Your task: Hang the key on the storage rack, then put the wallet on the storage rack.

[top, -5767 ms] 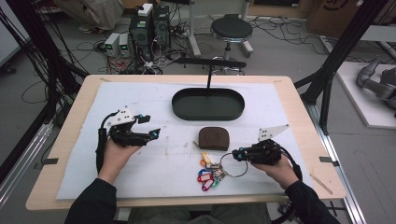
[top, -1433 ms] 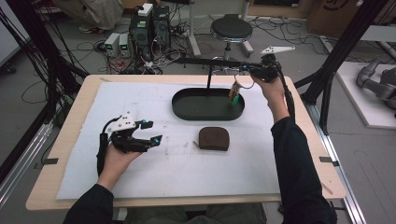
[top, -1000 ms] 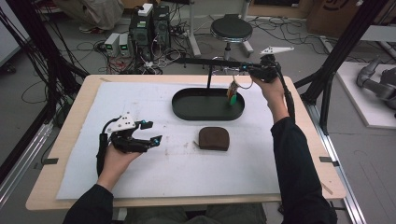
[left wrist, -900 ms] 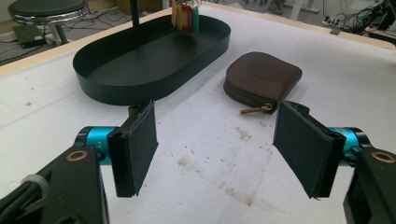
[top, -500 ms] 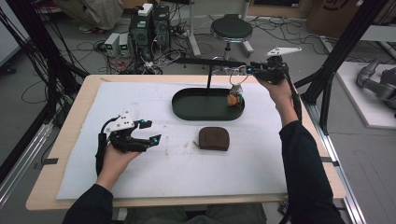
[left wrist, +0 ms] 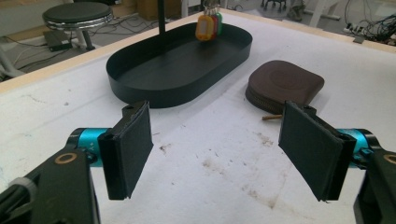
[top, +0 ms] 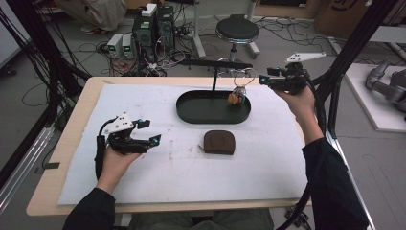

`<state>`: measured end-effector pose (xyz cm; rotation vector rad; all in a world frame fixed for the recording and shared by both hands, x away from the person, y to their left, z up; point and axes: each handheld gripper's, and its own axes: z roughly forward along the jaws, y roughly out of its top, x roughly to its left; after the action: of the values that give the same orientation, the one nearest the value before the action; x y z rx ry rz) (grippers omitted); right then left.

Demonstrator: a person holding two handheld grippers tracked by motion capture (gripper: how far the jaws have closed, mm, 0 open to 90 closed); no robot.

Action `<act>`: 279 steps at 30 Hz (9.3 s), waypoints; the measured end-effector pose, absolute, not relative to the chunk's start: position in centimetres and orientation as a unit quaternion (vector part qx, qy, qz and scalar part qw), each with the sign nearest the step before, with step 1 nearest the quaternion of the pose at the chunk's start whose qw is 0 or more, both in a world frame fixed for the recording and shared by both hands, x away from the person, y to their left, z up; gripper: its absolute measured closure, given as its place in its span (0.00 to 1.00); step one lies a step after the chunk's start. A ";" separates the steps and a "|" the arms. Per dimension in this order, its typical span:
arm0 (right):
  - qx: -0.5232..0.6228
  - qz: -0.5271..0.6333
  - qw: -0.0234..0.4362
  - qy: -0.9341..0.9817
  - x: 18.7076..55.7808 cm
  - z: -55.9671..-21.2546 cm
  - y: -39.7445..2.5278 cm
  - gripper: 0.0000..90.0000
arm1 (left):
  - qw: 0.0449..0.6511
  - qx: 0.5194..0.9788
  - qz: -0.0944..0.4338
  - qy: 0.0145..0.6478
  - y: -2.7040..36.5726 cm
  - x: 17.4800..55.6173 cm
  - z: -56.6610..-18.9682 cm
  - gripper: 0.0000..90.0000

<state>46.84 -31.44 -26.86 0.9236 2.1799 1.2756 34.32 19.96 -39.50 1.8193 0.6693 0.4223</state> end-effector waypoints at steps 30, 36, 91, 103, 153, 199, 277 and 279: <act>0.366 0.533 0.197 0.737 37.1 -36.4 -35.7 0.38 | 0.547 0.758 0.199 0.293 20.8 34.8 -39.4 0.27; 0.382 0.527 0.190 0.735 36.8 -38.1 -36.0 0.32 | 0.542 0.756 0.204 0.304 21.1 35.0 -39.6 0.24; 0.329 0.497 0.119 0.794 36.8 -41.5 -32.1 0.35 | 0.529 0.761 0.209 0.311 21.0 34.7 -40.4 0.24; 0.274 0.458 0.090 0.841 36.2 -43.0 -27.3 0.46 | 0.531 0.761 0.209 0.309 20.9 34.5 -40.3 0.24; 0.365 0.452 0.006 0.814 39.4 -44.3 -25.9 0.92 | 0.528 0.771 0.197 0.296 19.6 34.5 -40.4 0.24; 0.268 0.474 0.066 0.836 36.7 -41.7 -24.3 1.00 | 0.546 0.790 0.139 0.242 15.0 34.5 -40.3 0.24; 0.096 0.517 -0.024 0.850 34.9 -41.4 -24.3 0.77 | 0.558 0.820 -0.026 0.123 7.7 34.3 -41.6 0.43; 0.095 0.525 -0.019 0.846 34.9 -41.2 -24.5 0.77 | 0.556 0.821 -0.031 0.125 7.7 34.3 -41.8 0.42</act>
<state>34.91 -24.53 -41.19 0.3035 2.6889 1.6680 34.35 7.72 -41.81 1.9387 0.2958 -0.0741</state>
